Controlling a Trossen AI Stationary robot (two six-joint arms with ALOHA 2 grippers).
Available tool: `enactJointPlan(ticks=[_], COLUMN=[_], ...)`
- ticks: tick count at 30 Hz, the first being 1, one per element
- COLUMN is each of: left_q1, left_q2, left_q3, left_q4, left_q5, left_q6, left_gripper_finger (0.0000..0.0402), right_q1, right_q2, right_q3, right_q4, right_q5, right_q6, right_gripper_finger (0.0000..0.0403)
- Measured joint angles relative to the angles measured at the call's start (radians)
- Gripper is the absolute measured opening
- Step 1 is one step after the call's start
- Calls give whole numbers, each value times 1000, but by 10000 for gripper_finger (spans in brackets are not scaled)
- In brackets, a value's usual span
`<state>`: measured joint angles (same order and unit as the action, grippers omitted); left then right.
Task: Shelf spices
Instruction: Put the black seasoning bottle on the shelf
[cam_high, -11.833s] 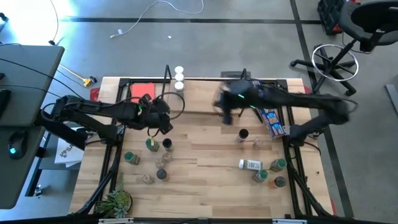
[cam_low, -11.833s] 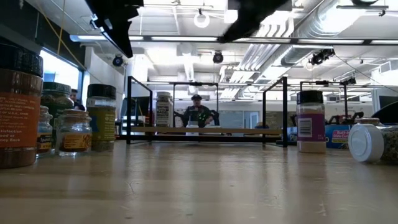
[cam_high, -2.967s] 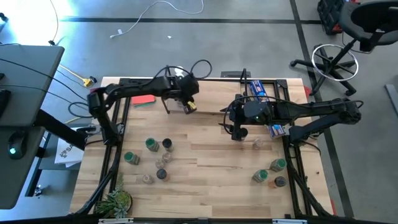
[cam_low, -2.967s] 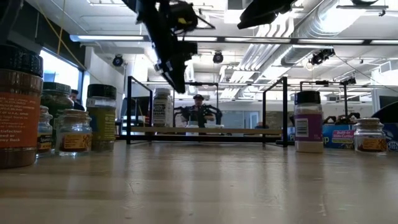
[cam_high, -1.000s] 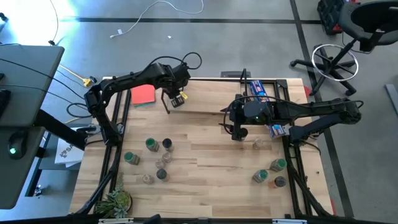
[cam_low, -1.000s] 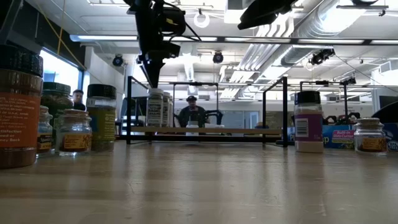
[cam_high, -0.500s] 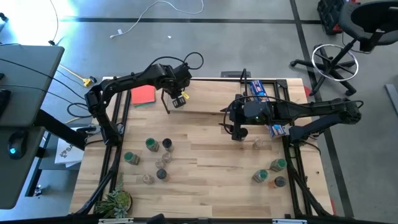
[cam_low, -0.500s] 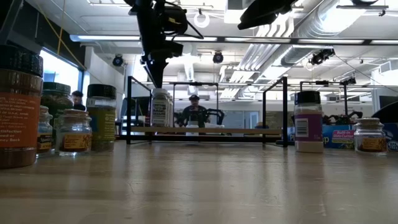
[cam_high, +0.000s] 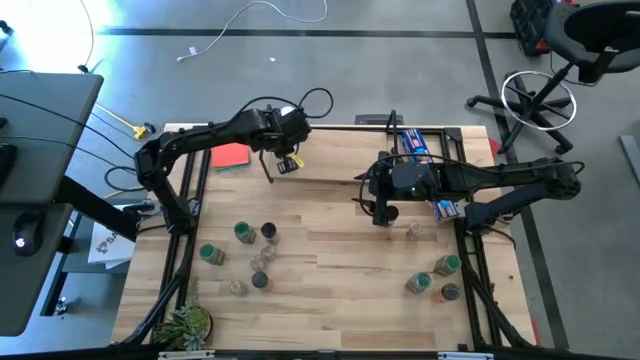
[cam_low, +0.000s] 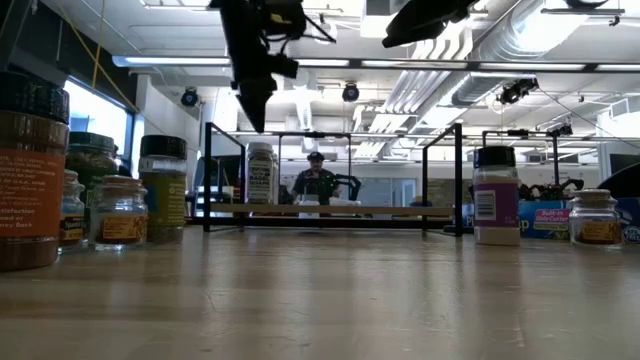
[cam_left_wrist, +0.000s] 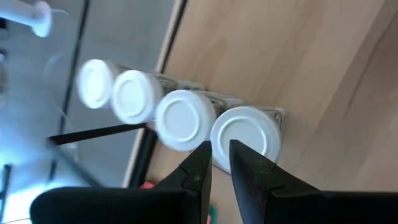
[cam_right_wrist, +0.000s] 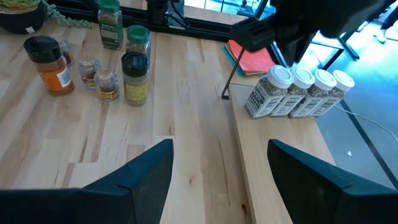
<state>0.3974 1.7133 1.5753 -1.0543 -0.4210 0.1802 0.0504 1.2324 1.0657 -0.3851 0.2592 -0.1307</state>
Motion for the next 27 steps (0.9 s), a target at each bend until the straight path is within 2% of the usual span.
enactJointPlan(ticks=[3, 6, 9, 11, 17, 21, 27], left_q1=[-23, -58, -122, -183, -404, -530, -645], left_q2=[-52, -129, -207, -253, -362, -389, -389], left_q3=[0, 0, 0, -15, -152, -268, -401], left_q4=[0, 0, 4, 19, 72, 130, 175], left_q5=[-10, 42, 95, 86, -91, -224, -325], left_q6=[-15, -69, -135, -179, -354, -487, -695], left_gripper_finger=[53, 53, 53, 53, 53, 53, 53], right_q1=[0, 14, 41, 62, 127, 124, 37], right_q2=[0, -10, -18, -17, -17, -17, -17], right_q3=[0, 0, 0, 0, 0, 0, 0], right_q4=[-16, -81, -161, -237, -505, -646, -650], right_q5=[0, 0, 0, -1, -1, 25, -58], right_q6=[-2, 3, 41, 69, 182, 219, 97], right_gripper_finger=[256, 256, 256, 256, 256, 256, 256])
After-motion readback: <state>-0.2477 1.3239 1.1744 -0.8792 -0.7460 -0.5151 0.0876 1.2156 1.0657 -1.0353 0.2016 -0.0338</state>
